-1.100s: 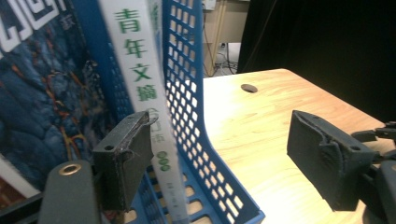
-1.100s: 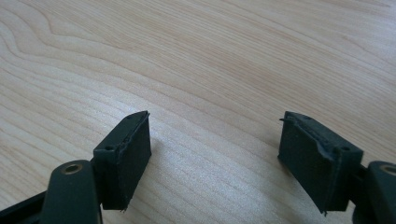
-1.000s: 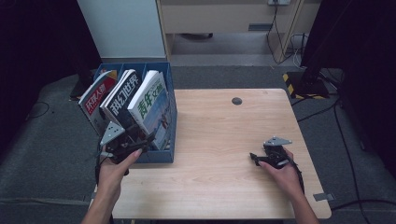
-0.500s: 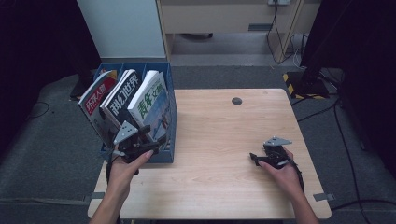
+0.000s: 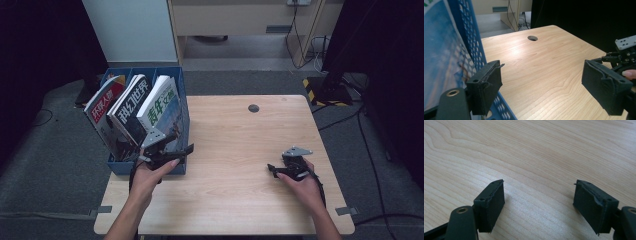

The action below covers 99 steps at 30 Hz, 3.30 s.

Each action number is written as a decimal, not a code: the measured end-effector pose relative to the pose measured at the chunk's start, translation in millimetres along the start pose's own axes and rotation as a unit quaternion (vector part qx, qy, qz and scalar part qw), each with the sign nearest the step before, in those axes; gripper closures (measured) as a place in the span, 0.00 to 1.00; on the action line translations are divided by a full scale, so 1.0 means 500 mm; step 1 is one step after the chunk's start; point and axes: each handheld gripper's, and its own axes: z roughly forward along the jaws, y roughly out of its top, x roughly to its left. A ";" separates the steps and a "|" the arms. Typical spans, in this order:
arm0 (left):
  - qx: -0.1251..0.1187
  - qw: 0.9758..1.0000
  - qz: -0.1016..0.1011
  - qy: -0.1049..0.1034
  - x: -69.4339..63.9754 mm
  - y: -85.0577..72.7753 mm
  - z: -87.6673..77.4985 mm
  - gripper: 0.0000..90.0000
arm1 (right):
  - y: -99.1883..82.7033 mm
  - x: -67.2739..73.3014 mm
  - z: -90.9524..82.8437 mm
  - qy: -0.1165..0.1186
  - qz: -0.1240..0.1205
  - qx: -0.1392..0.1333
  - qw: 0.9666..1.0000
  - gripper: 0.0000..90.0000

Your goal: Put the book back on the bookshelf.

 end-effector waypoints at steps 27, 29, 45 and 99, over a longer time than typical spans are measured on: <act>0.057 0.998 0.040 -0.006 -0.038 -0.021 0.082 0.14 | 0.000 0.000 0.000 0.000 0.000 0.000 1.000 0.28; 0.060 0.997 0.041 -0.011 -0.046 -0.022 0.094 0.14 | 0.000 0.000 0.000 0.000 0.000 0.000 1.000 0.28; 0.105 0.992 0.053 -0.039 -0.095 -0.054 0.187 0.13 | -0.001 0.000 -0.001 -0.001 -0.001 -0.002 1.000 0.27; 0.194 0.979 0.060 0.032 -0.108 -0.149 0.353 0.09 | -0.003 0.002 -0.002 0.000 0.001 0.002 1.000 0.23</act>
